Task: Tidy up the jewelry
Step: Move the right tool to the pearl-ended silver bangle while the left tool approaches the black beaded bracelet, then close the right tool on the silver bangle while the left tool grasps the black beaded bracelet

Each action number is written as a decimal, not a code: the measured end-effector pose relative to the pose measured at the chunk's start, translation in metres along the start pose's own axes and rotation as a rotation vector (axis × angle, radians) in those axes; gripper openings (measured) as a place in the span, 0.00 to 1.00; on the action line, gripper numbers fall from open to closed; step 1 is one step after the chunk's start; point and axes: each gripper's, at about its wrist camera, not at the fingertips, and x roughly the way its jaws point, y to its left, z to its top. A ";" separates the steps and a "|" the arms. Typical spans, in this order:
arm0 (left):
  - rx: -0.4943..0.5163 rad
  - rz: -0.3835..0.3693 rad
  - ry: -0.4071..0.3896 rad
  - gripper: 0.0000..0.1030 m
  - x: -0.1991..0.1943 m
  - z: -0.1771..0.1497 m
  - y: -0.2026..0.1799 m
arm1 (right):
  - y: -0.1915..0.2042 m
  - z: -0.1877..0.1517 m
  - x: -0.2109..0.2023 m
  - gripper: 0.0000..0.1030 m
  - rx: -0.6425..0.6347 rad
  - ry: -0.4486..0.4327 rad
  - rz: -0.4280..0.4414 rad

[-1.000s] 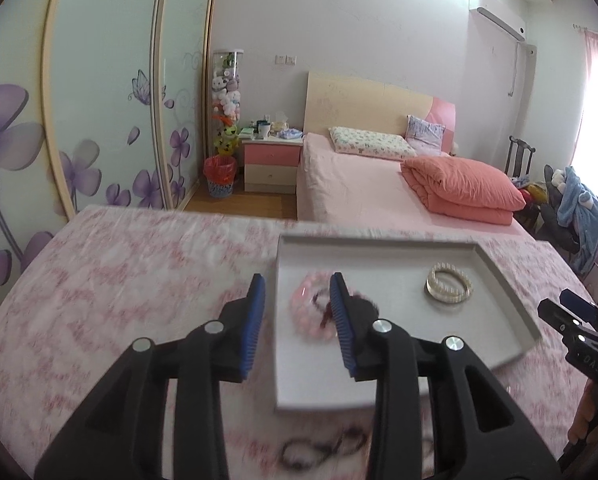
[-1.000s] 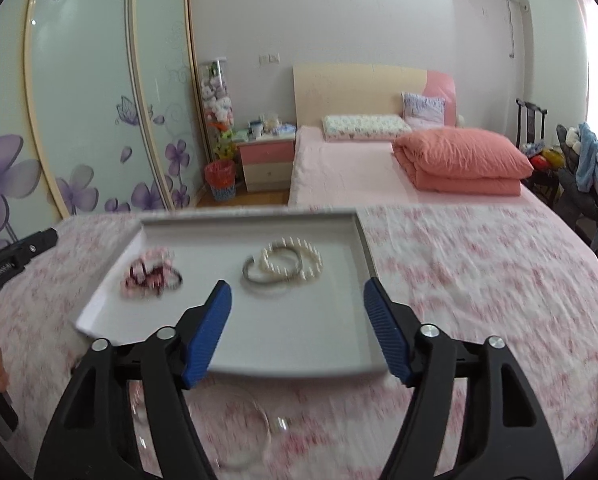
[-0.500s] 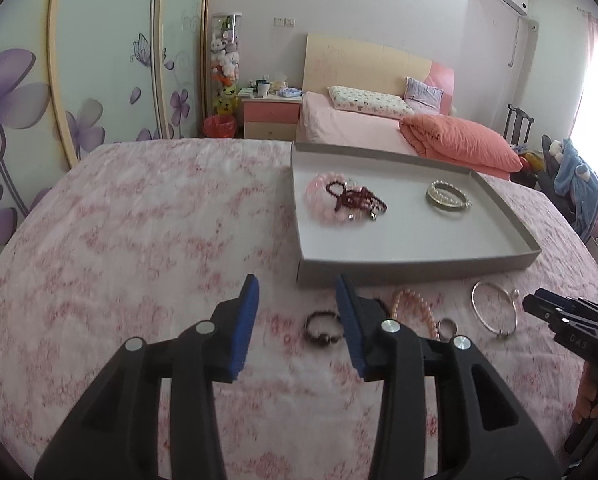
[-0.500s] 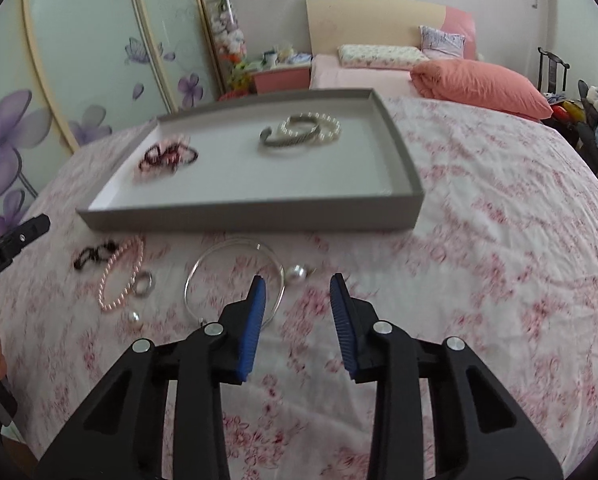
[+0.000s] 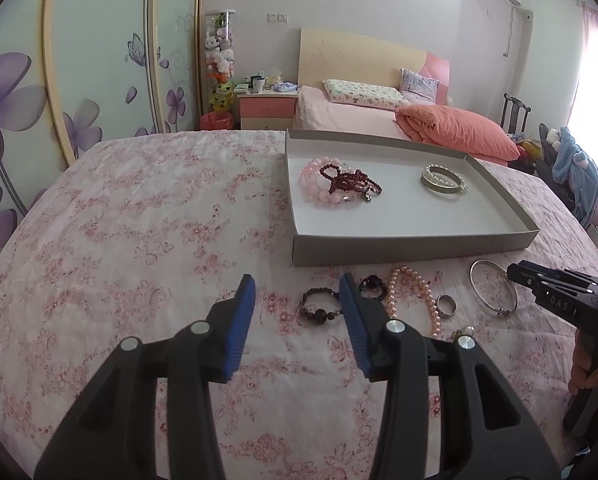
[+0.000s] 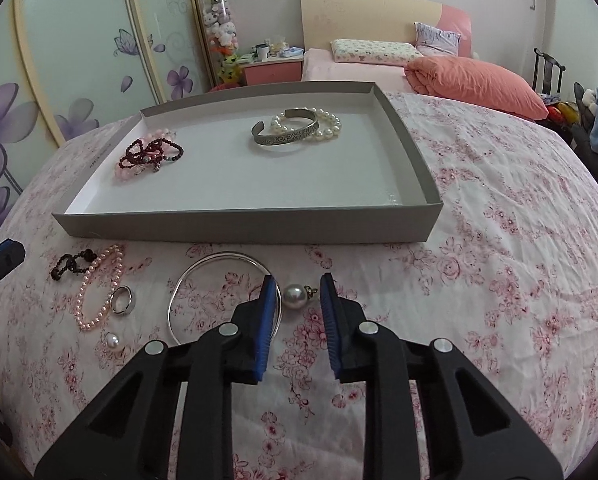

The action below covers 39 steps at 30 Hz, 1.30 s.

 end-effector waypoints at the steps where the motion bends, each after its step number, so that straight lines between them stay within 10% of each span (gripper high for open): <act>1: 0.000 0.000 0.002 0.43 0.001 0.000 0.000 | 0.000 0.000 0.001 0.19 -0.002 0.005 -0.001; 31: 0.249 -0.003 0.147 0.49 0.058 0.000 -0.043 | -0.034 -0.002 -0.010 0.13 0.069 0.008 -0.079; 35: 0.276 -0.020 0.145 0.19 0.060 -0.001 -0.049 | -0.037 -0.001 -0.014 0.13 0.082 -0.003 -0.072; 39: 0.252 -0.021 0.139 0.13 0.058 0.001 -0.044 | -0.039 -0.002 -0.017 0.13 0.084 -0.006 -0.071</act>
